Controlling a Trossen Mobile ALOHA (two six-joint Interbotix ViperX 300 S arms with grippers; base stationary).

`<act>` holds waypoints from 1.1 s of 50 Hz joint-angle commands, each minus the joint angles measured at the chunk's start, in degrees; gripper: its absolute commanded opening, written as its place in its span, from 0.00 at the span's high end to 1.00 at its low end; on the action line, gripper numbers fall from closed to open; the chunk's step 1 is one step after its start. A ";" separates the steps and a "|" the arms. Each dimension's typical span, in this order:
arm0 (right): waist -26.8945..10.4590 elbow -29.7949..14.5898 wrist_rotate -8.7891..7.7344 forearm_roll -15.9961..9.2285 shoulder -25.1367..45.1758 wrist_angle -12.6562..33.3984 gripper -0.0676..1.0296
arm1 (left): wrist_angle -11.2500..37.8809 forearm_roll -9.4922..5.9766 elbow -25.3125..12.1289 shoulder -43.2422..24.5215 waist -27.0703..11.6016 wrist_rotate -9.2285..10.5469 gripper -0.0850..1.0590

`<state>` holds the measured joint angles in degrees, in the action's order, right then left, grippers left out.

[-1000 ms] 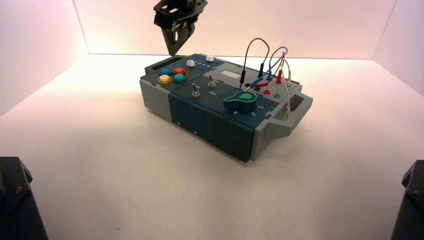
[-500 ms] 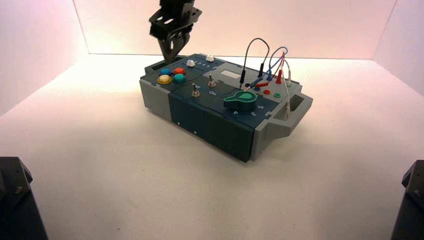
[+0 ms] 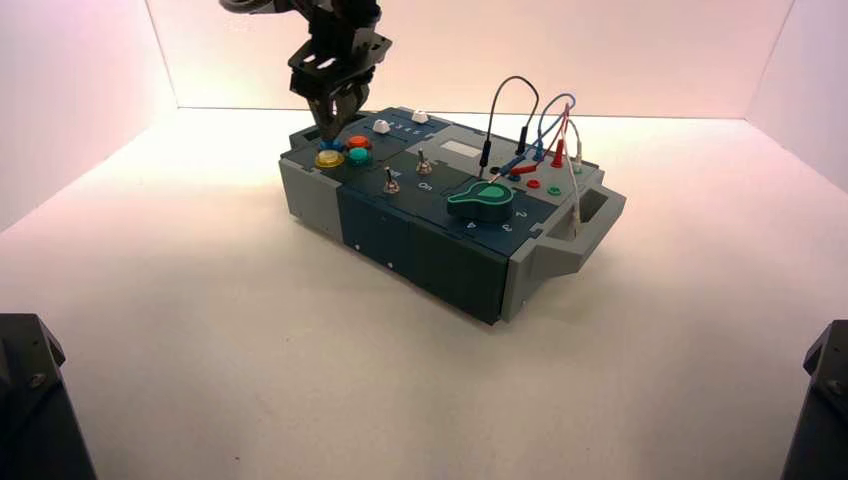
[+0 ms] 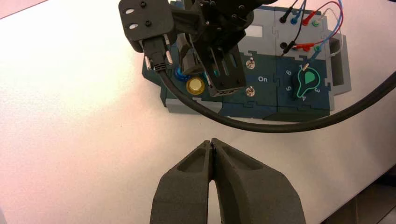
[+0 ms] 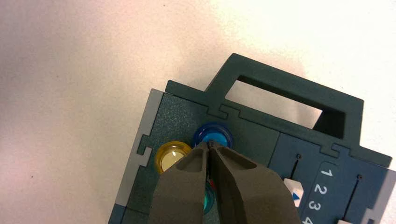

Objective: Push the blue button with the right gripper.

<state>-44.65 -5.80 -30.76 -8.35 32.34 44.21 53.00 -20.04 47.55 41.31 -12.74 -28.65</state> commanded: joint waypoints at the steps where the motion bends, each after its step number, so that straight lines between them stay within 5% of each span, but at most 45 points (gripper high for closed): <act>1: -0.26 -1.76 -0.53 0.00 -1.23 -0.18 0.96 | -0.44 -0.18 -1.67 -0.18 -0.35 -0.53 0.95; 55: 0.00 -1.76 -0.18 1.14 -4.22 1.85 0.96 | -0.26 -0.18 -1.41 -0.26 -0.35 -0.62 0.95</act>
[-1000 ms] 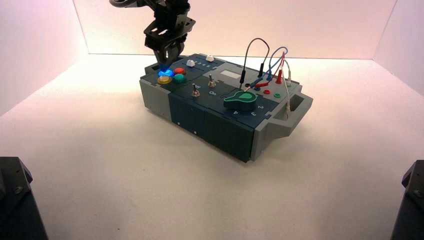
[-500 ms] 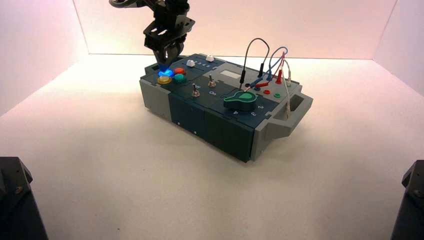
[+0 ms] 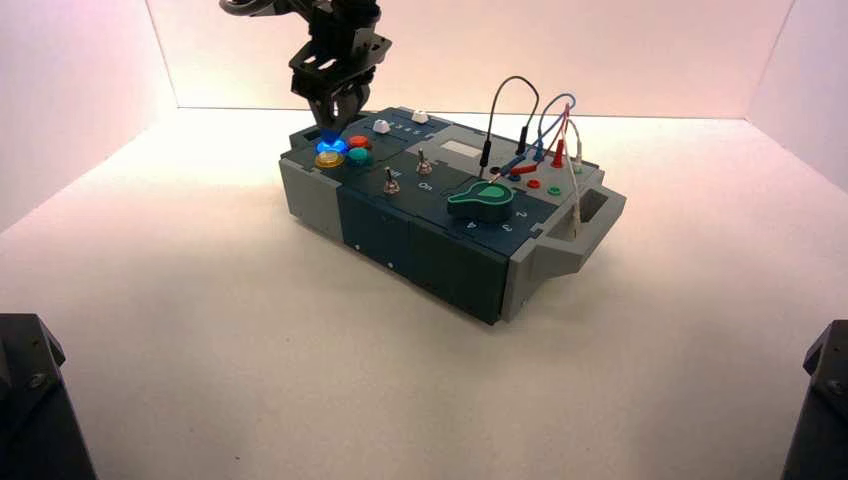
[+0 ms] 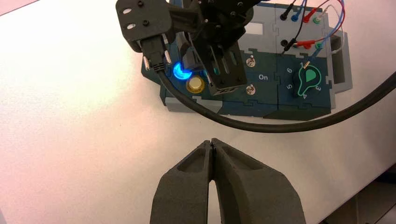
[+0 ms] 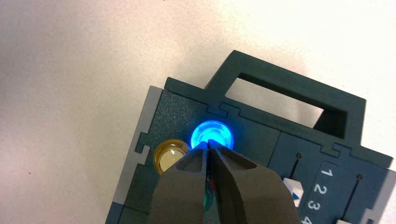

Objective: Push the blue button with the right gripper.

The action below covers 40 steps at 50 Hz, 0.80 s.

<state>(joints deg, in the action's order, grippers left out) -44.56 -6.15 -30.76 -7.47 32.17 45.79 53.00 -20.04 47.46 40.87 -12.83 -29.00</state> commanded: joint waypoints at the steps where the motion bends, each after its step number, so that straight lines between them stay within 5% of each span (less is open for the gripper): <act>1: -0.09 -1.41 -0.18 0.35 -4.22 0.44 0.96 | -0.26 -0.18 -1.32 0.26 -0.26 -0.35 0.95; 40: 1.23 3.96 1.32 0.97 -11.69 2.46 0.96 | -0.09 -0.18 0.44 -2.02 -0.26 -0.18 0.95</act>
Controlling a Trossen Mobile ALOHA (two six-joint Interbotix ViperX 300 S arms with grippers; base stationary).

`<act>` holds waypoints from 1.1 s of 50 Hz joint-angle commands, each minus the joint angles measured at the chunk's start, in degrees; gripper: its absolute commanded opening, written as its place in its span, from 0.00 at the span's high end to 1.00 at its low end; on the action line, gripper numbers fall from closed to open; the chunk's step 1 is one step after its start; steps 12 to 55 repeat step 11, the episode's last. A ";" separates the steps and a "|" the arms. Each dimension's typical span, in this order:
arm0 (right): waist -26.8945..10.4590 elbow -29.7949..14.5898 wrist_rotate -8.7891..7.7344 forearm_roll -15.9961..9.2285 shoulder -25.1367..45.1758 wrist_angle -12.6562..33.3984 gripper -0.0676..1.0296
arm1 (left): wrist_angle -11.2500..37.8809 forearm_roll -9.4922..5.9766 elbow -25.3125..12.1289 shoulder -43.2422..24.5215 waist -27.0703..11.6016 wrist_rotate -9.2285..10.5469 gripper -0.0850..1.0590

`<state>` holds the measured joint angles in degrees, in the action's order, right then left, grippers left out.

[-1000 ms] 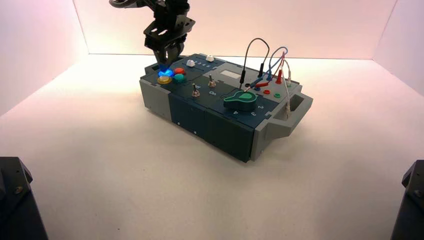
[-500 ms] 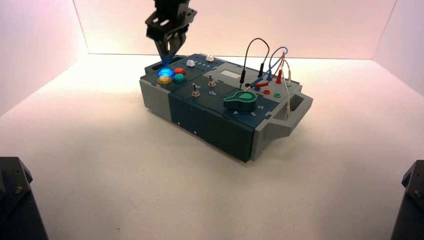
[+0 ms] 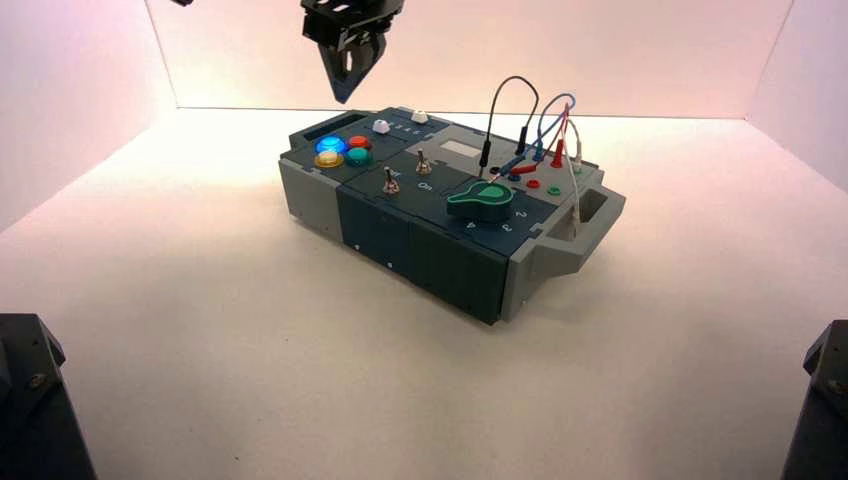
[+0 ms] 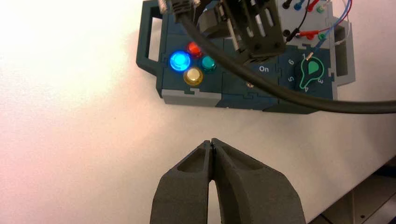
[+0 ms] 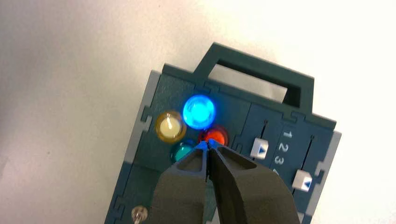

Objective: Push the blue button with the right gripper.

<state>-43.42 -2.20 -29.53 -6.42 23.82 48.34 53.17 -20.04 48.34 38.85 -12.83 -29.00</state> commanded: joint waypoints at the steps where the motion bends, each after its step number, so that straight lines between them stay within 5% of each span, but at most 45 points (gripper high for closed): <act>1: 0.09 0.09 0.18 -0.09 -3.34 -0.09 0.96 | -0.26 -0.18 -0.44 0.00 -0.35 -0.18 0.95; 55: 0.26 0.79 0.26 -0.09 -3.87 0.00 0.96 | -0.35 -0.18 -0.62 -1.14 -0.44 -0.26 0.95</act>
